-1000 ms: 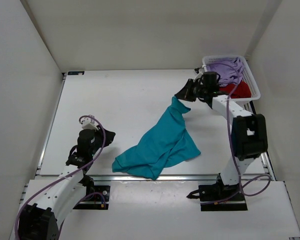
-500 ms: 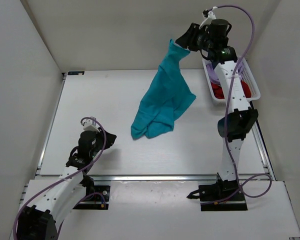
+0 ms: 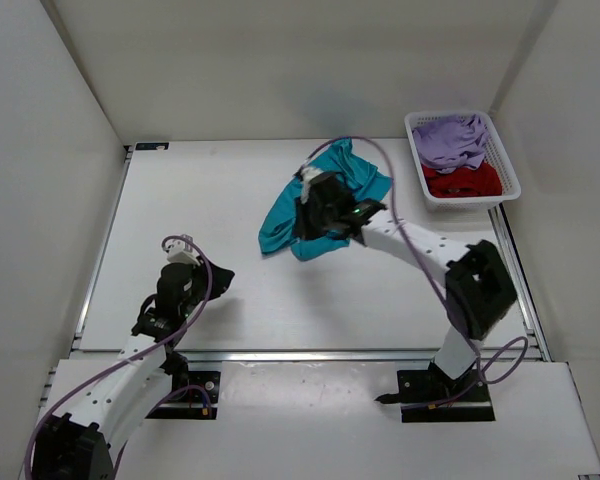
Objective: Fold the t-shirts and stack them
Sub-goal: Move the tshirt to the center of the board
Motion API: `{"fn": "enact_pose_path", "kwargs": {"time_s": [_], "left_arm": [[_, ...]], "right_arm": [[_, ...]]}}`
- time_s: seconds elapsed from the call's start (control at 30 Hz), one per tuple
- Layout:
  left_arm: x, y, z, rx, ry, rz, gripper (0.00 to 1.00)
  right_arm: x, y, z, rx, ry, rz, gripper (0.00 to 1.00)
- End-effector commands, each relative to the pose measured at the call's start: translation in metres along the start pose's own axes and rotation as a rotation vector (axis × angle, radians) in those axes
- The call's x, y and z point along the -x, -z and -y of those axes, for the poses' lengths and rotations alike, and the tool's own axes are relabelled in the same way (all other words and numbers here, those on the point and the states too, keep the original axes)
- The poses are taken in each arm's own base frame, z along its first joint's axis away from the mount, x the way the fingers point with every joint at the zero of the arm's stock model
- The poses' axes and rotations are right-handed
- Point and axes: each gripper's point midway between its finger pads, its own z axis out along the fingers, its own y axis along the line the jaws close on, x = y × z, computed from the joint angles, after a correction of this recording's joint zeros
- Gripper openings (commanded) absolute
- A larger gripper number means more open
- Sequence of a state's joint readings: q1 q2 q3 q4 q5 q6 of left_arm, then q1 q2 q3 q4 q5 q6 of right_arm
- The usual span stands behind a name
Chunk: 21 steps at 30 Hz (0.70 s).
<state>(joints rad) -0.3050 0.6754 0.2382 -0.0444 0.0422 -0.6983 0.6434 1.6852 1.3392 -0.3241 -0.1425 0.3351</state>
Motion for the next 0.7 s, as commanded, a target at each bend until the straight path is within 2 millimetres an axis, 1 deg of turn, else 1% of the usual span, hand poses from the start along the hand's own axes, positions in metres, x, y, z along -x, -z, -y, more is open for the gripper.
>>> {"fn": "enact_pose_path", "kwargs": {"time_s": [0.0, 0.03, 0.07, 0.1, 0.13, 0.17, 0.2, 0.23, 0.27, 0.3, 0.33, 0.37, 0.4, 0.43, 0.47, 0.5, 0.53, 0.57, 0.6, 0.63, 0.67], "left_arm": [[-0.001, 0.002, -0.001, -0.015, 0.012, 0.007, 0.31], [-0.003, 0.003, -0.002, -0.015, 0.014, 0.002, 0.31], [-0.003, 0.003, -0.002, -0.015, 0.013, 0.005, 0.31], [-0.005, 0.004, -0.003, -0.01, 0.014, -0.004, 0.3], [-0.006, 0.003, -0.005, -0.009, 0.019, 0.005, 0.31], [-0.007, 0.003, -0.008, -0.003, 0.022, 0.002, 0.32], [-0.009, 0.002, -0.008, -0.007, 0.031, -0.001, 0.32], [-0.007, 0.002, -0.009, -0.005, 0.031, 0.002, 0.32], [-0.01, 0.002, -0.014, 0.01, 0.046, -0.004, 0.32], [-0.012, 0.002, -0.017, 0.017, 0.047, -0.006, 0.31], [-0.01, 0.002, -0.016, 0.013, 0.05, 0.002, 0.31], [-0.008, 0.002, -0.017, 0.02, 0.057, 0.01, 0.31], [-0.009, 0.001, -0.019, 0.027, 0.061, 0.009, 0.31], [-0.012, 0.002, -0.02, 0.028, 0.063, -0.004, 0.31], [-0.01, 0.001, -0.021, 0.033, 0.067, 0.006, 0.31], [-0.01, 0.001, -0.024, 0.041, 0.073, 0.011, 0.31], [-0.011, 0.001, -0.024, 0.038, 0.071, 0.009, 0.31], [-0.013, 0.002, -0.025, 0.041, 0.073, 0.0, 0.31], [-0.014, 0.001, -0.026, 0.044, 0.078, 0.0, 0.31], [-0.011, 0.001, -0.024, 0.037, 0.077, 0.01, 0.3], [-0.008, 0.001, -0.024, 0.038, 0.085, 0.019, 0.32]], "right_arm": [[-0.006, -0.032, -0.034, -0.013, 0.165, 0.042, 0.01], [-0.014, -0.043, -0.041, -0.014, 0.196, 0.024, 0.04], [-0.01, -0.045, -0.048, 0.001, 0.223, 0.033, 0.1], [-0.022, -0.054, -0.054, 0.013, 0.247, 0.003, 0.18], [-0.027, -0.061, -0.063, 0.034, 0.272, -0.002, 0.22], [-0.024, -0.064, -0.068, 0.036, 0.294, 0.01, 0.29], [-0.035, -0.074, -0.072, 0.038, 0.319, -0.015, 0.35], [-0.034, -0.08, -0.075, 0.017, 0.35, -0.015, 0.36], [-0.034, -0.088, -0.074, -0.006, 0.365, -0.021, 0.37], [-0.037, -0.091, -0.073, -0.018, 0.376, -0.037, 0.38], [-0.035, -0.098, -0.072, -0.03, 0.377, -0.038, 0.38], [-0.03, -0.1, -0.077, -0.034, 0.376, -0.025, 0.4], [-0.029, -0.105, -0.073, -0.051, 0.381, -0.025, 0.42], [-0.036, -0.113, -0.07, -0.062, 0.387, -0.042, 0.43], [-0.03, -0.113, -0.072, -0.064, 0.388, -0.029, 0.44], [-0.033, -0.118, -0.067, -0.082, 0.386, -0.045, 0.45], [-0.038, -0.126, -0.06, -0.113, 0.395, -0.068, 0.44], [-0.035, -0.126, -0.066, -0.11, 0.396, -0.062, 0.43], [-0.041, -0.131, -0.06, -0.128, 0.406, -0.085, 0.43], [-0.046, -0.135, -0.057, -0.136, 0.406, -0.1, 0.43], [-0.043, -0.137, -0.061, -0.13, 0.408, -0.094, 0.42]]}}
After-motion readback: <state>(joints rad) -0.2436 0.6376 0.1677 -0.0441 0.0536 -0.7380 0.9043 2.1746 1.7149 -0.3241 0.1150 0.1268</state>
